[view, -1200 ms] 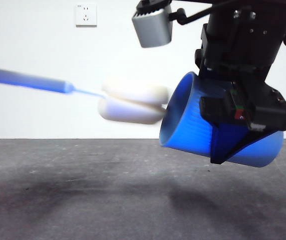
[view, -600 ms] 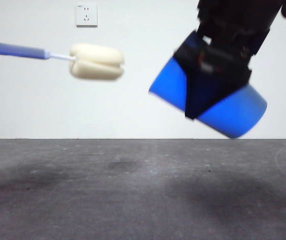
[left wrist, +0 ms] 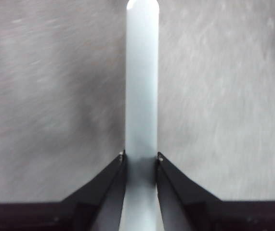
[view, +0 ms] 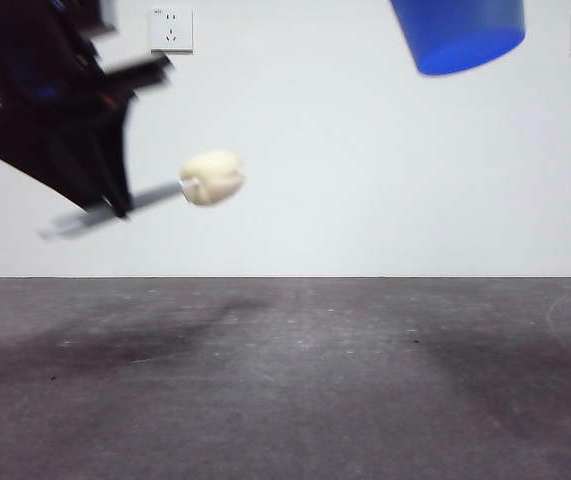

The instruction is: Pick up the cup brush,pick up the cup,insert the brush into the cup,clean the cup,put the cup brush back,put the cup back to the fixed position on the table

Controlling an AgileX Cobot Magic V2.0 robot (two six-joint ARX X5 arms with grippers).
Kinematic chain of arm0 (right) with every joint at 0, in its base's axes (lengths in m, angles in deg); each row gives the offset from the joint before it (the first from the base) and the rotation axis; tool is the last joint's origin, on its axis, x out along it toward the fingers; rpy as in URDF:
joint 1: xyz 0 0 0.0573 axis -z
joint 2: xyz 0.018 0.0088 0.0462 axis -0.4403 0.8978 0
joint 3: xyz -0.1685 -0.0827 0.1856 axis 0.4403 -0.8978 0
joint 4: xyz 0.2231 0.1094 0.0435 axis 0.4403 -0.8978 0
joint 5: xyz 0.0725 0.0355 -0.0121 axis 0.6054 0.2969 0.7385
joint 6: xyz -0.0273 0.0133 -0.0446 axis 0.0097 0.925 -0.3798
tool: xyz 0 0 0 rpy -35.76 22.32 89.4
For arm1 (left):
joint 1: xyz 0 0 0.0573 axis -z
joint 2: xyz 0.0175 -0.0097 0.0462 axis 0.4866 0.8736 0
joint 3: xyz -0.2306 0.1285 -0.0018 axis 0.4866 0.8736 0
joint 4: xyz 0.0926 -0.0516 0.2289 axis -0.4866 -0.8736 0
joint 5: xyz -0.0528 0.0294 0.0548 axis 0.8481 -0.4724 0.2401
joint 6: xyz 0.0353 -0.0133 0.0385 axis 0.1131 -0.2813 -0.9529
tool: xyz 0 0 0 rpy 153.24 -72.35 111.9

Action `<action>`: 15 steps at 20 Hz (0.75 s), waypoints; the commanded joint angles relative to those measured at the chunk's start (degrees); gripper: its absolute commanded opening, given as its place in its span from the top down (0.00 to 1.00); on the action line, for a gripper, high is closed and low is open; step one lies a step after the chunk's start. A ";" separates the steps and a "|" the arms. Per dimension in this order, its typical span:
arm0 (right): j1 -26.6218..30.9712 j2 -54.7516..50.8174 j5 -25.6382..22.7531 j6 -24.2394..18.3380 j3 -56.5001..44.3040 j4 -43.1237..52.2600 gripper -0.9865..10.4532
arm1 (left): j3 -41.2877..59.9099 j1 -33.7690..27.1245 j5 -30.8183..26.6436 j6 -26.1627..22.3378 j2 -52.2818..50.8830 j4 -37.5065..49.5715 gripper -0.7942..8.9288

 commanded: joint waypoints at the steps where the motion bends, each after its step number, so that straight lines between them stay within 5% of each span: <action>1: 0.02 -1.84 -0.20 1.22 -0.02 0.24 0.92 | 0.28 -0.13 0.24 5.01 6.12 3.63 0.93; 15: 0.02 -3.17 -0.15 3.39 -0.02 -0.70 0.92 | 0.28 -0.13 -0.42 7.85 22.77 16.15 0.93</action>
